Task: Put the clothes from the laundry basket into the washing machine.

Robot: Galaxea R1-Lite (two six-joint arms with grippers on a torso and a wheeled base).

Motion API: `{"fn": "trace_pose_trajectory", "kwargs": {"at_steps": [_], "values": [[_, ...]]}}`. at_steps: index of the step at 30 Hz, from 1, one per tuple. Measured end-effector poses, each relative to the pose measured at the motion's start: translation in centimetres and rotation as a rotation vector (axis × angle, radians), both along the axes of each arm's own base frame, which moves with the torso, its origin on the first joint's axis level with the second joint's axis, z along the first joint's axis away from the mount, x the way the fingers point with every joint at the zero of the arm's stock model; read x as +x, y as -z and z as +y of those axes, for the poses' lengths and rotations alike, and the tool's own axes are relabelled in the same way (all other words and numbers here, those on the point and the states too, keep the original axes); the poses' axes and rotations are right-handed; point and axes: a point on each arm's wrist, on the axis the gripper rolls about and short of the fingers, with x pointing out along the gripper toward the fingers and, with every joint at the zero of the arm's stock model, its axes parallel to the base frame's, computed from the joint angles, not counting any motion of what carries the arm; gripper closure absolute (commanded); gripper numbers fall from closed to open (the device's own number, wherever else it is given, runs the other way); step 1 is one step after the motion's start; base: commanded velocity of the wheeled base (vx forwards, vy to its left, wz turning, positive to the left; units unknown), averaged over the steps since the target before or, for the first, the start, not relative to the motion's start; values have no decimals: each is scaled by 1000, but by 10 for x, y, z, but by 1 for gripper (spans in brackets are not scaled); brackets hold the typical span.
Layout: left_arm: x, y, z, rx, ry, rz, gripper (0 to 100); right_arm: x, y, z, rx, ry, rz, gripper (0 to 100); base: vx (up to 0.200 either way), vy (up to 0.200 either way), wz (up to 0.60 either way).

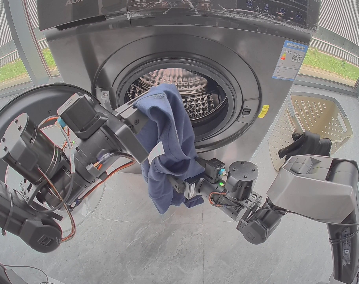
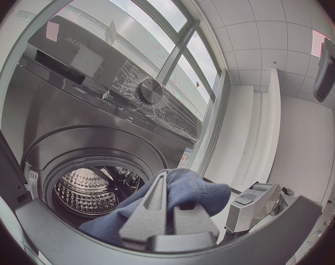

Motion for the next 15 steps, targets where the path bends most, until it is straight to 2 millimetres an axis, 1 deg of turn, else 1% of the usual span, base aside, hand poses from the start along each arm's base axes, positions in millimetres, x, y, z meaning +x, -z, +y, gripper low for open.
{"fn": "trace_pose_trajectory", "kwargs": {"at_steps": [7,8,15], "values": [[-1,0,-1,1,4,0,100,13,1,11,34,5,-36,0,0,0,0],[-1,0,-1,1,4,1,100,14,1,13,38,5,-40,100,0,0,0],[-1,0,-1,1,3,2,100,16,-2,16,62,3,-58,100,0,0,0]]}}
